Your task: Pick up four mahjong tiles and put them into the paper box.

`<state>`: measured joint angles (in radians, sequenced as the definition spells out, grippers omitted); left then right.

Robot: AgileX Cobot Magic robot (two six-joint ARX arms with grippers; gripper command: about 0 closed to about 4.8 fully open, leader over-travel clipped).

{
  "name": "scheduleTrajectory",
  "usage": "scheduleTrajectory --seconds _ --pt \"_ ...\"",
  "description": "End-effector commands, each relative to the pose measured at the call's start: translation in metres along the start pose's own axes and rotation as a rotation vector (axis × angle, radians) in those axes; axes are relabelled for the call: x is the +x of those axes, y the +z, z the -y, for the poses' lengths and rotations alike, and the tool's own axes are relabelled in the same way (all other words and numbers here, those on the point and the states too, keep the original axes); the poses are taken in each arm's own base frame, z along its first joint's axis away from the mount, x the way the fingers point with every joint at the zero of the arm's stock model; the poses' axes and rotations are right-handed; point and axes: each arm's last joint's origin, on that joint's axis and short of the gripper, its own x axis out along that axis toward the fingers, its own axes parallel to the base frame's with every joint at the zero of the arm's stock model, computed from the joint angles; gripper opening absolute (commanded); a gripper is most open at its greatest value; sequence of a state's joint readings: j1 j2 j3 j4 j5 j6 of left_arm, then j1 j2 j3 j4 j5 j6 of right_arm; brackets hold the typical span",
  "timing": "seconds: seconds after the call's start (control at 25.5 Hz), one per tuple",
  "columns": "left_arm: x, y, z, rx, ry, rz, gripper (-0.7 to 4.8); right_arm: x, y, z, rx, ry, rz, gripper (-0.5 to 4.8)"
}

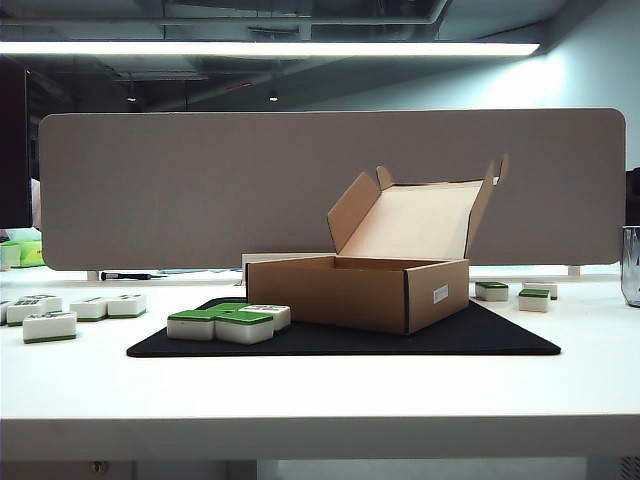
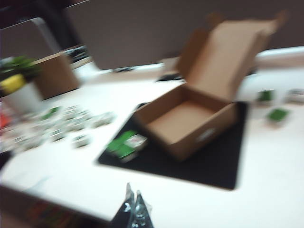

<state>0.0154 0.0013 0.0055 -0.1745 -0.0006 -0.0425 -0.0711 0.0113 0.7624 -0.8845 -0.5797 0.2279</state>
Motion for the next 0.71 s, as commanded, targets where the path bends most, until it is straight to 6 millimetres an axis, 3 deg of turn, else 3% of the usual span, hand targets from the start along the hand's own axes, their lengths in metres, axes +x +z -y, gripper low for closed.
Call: scheduleTrajectory --seconds 0.04,0.24,0.39,0.55,0.71 --pt "0.0 -0.001 0.0 -0.005 -0.004 -0.011 -0.06 -0.008 0.0 -0.01 0.011 0.162 -0.038 -0.02" --pt "-0.001 0.001 0.003 -0.067 -0.094 -0.013 -0.06 -0.01 -0.002 -0.012 0.022 0.199 -0.062 -0.02" --pt "-0.007 0.014 0.005 -0.109 -0.146 -0.019 -0.06 -0.01 -0.002 -0.012 0.023 0.198 -0.063 -0.01" --pt "-0.022 0.053 0.008 -0.127 -0.212 0.041 -0.06 -0.01 -0.002 -0.012 0.021 0.196 -0.063 -0.01" --pt "-0.025 0.081 0.009 -0.122 -0.215 0.046 -0.05 -0.01 -0.002 -0.012 0.021 0.196 -0.063 -0.01"
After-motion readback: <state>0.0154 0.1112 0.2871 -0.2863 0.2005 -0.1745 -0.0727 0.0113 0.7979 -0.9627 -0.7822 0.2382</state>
